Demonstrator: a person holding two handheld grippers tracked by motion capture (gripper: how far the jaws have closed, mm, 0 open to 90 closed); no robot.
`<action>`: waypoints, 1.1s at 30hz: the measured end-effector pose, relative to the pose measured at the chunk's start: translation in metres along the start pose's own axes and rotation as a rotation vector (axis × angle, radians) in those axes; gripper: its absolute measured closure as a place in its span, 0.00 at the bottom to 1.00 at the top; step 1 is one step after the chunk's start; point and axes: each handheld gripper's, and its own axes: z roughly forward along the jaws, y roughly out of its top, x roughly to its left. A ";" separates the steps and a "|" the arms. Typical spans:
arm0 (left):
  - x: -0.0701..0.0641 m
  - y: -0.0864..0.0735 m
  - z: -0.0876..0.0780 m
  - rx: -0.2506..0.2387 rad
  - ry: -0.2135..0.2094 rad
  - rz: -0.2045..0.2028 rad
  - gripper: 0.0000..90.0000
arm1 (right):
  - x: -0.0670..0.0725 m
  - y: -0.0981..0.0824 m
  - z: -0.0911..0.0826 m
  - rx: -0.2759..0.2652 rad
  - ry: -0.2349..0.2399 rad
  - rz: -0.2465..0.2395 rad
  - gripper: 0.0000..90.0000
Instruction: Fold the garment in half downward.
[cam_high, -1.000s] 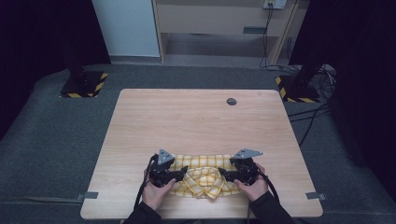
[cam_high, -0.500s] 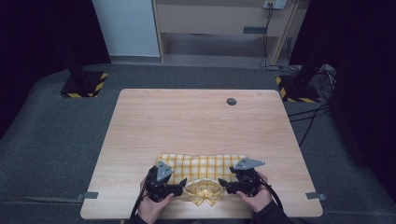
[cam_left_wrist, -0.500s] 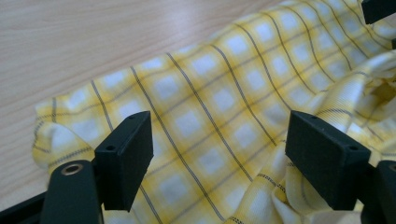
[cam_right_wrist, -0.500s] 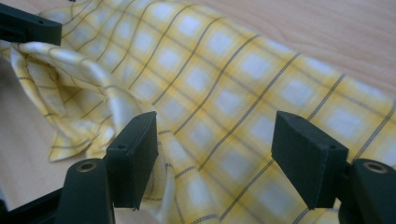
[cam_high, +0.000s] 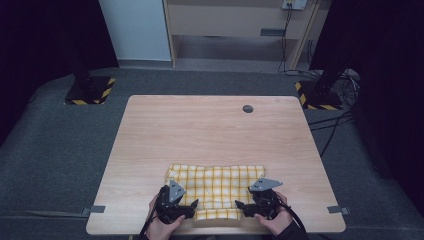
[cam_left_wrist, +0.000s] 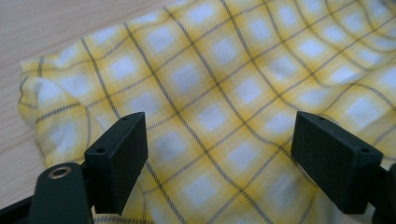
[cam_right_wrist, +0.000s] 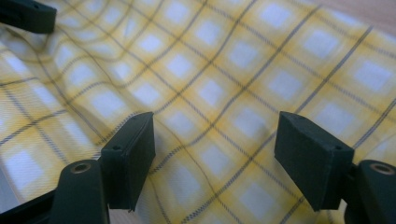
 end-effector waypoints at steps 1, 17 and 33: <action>0.001 -0.002 0.000 0.006 0.007 0.001 0.19 | 0.000 -0.003 0.001 0.005 -0.002 0.001 0.31; 0.024 0.044 0.042 -0.052 0.107 -0.067 0.18 | -0.036 0.037 0.023 -0.115 -0.166 0.093 0.33; 0.042 0.047 0.067 0.004 0.170 -0.108 0.16 | -0.072 0.032 0.050 -0.097 -0.263 0.162 0.37</action>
